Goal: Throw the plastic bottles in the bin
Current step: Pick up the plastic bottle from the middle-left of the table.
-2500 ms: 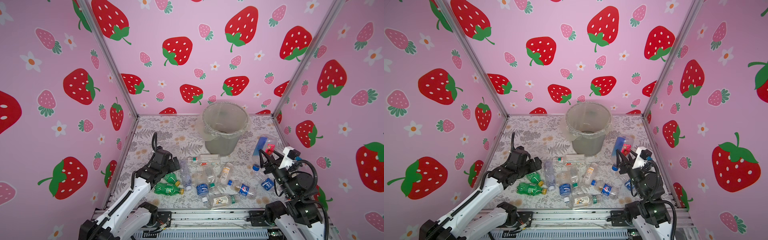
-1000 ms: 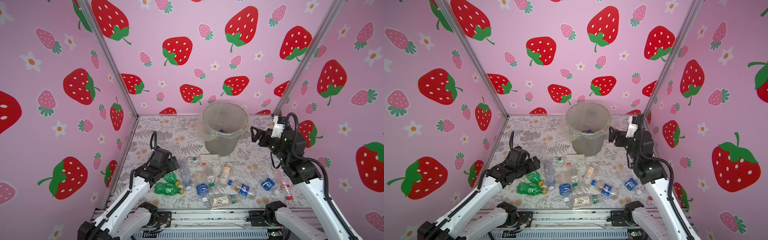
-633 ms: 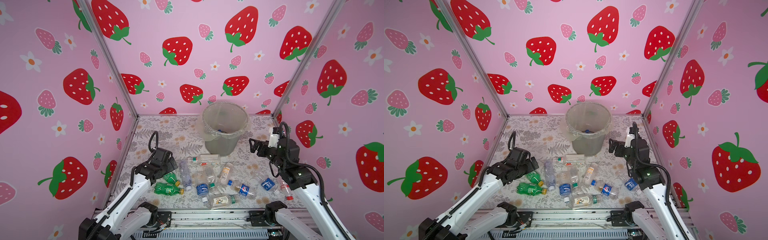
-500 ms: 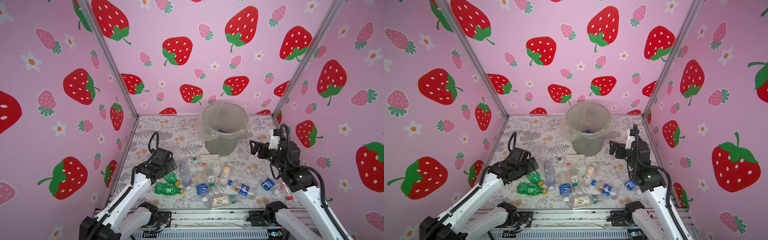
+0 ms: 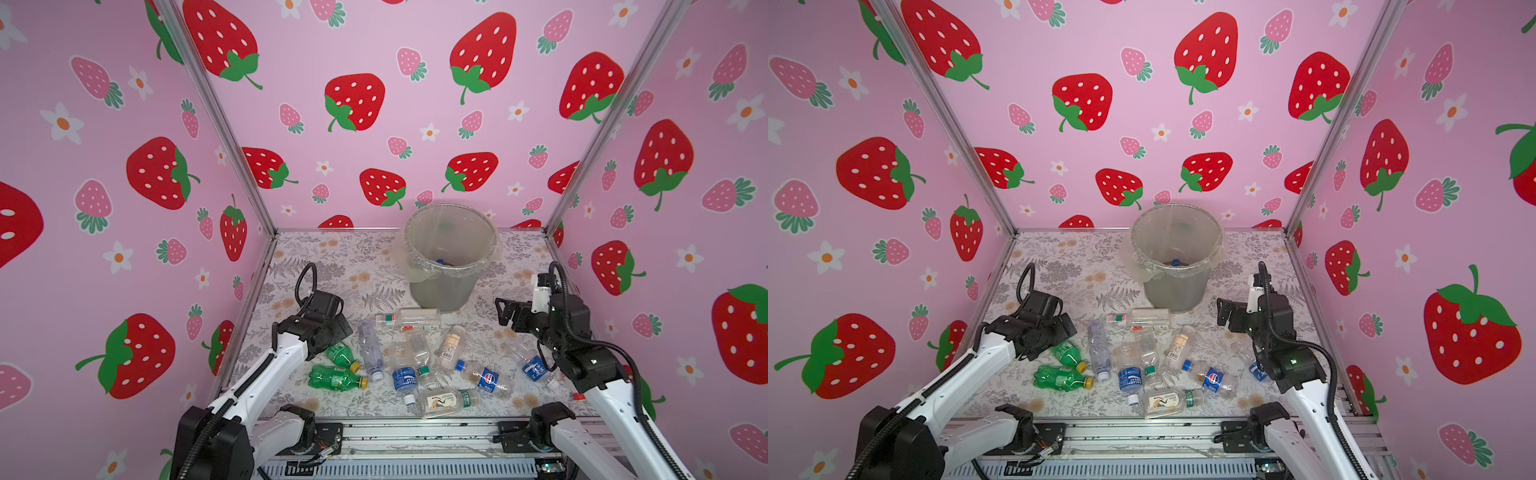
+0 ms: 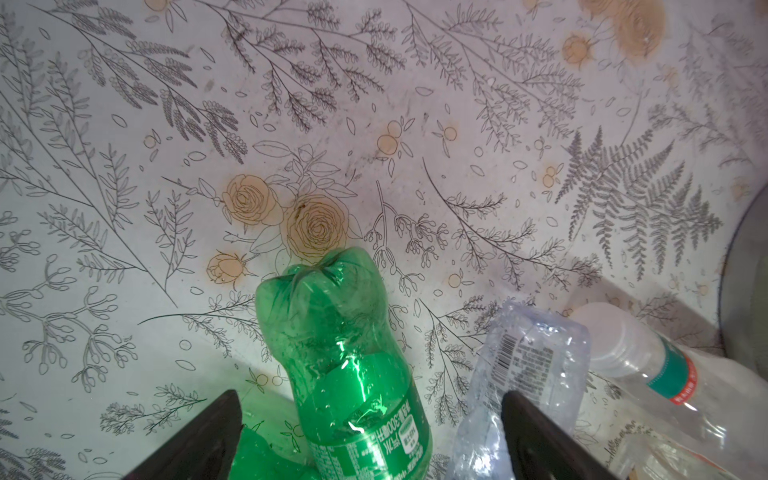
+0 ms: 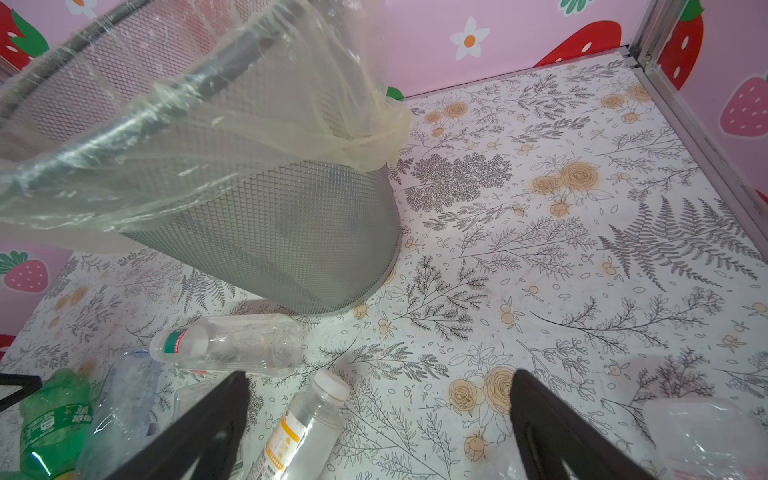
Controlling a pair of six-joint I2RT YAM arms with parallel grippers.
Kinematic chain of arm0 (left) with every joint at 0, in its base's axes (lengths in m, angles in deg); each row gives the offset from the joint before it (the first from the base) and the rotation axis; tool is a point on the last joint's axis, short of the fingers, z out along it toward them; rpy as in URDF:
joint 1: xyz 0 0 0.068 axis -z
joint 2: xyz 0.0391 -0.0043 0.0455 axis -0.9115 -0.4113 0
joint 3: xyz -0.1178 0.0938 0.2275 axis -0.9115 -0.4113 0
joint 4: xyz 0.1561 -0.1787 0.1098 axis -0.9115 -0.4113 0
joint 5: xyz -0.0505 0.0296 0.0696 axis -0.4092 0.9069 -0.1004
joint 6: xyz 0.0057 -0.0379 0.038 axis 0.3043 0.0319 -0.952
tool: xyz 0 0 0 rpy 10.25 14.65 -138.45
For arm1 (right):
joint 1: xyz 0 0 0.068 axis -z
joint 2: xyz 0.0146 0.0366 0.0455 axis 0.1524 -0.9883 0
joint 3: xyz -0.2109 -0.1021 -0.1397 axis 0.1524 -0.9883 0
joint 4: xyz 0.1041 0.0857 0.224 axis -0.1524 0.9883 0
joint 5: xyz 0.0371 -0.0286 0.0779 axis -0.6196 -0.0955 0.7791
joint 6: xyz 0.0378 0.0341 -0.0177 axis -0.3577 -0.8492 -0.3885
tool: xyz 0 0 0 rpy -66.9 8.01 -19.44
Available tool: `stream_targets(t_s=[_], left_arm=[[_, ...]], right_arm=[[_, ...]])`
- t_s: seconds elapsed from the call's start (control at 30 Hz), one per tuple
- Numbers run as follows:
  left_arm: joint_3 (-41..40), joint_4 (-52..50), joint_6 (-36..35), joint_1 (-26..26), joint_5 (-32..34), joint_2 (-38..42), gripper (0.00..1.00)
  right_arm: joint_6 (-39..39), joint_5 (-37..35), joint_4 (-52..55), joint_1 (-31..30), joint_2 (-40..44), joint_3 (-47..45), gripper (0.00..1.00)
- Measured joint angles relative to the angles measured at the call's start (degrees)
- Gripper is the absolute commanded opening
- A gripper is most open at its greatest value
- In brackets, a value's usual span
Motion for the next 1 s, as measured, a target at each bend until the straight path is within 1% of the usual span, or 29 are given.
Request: stream_targets(t_s=[0.3,0.37,0.57,0.8,0.87,0.93,1.0], left_arm=[[0.00,0.63,-0.98,-0.07,-0.74,-2.34,1.00],[0.00,0.66,-0.94,-0.09,-0.72,-3.23,0.95],[-0.28,0.96,0.04,-0.15,0.59,-4.92,0.92],[-1.77,3.08,0.26,-0.20,0.55,-7.28,0.87],[-2.08,3.69,0.26,-0.20,0.52,-8.13,0.83],[-2.62,4.33,0.44,-0.20,0.57,-8.90,0.76],[-3.02,4.74,0.63,-0.22,0.57,-9.42,0.73]], right_arm=[[0.00,2.16,-0.17,0.00,0.87,-1.25,0.99],[0.00,2.19,-0.24,0.00,1.29,-1.29,0.99],[0.00,2.32,-0.39,0.00,2.58,-1.31,0.99],[-0.04,2.34,-0.39,0.02,3.48,-1.49,0.99],[-0.04,2.34,-0.39,0.00,3.54,-1.49,0.99],[-0.07,2.34,-0.39,0.00,3.65,-1.49,0.99],[-0.07,2.34,-0.39,0.00,3.78,-1.49,0.99]])
